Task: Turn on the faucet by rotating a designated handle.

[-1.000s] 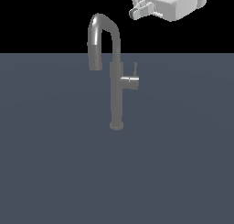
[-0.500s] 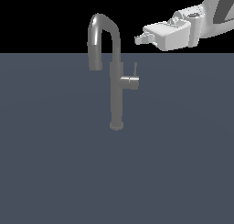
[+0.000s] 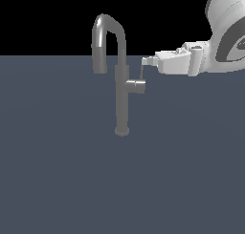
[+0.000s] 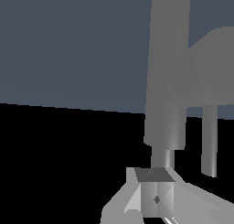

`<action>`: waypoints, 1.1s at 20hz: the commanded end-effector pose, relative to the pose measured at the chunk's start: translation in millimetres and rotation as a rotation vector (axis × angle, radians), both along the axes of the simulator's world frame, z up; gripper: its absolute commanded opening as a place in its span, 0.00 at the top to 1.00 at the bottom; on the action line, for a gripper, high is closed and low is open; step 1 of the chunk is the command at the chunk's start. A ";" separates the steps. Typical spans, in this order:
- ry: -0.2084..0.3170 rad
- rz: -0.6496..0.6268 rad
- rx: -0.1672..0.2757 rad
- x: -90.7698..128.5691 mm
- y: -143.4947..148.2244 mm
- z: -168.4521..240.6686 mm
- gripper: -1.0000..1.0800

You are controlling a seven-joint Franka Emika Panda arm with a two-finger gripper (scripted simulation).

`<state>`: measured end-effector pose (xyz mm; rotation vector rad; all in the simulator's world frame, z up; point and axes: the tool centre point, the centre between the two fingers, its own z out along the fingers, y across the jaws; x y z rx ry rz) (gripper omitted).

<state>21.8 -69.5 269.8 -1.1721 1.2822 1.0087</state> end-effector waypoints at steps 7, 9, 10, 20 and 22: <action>0.056 -0.072 0.074 2.8 1.1 -20.4 1.00; 0.058 -0.075 0.078 2.9 1.5 -21.5 1.00; 0.058 -0.075 0.078 3.0 1.8 -21.5 1.00; 0.058 -0.075 0.078 -11.2 5.1 -15.2 1.00; 0.058 -0.075 0.078 -16.8 6.5 -12.6 1.00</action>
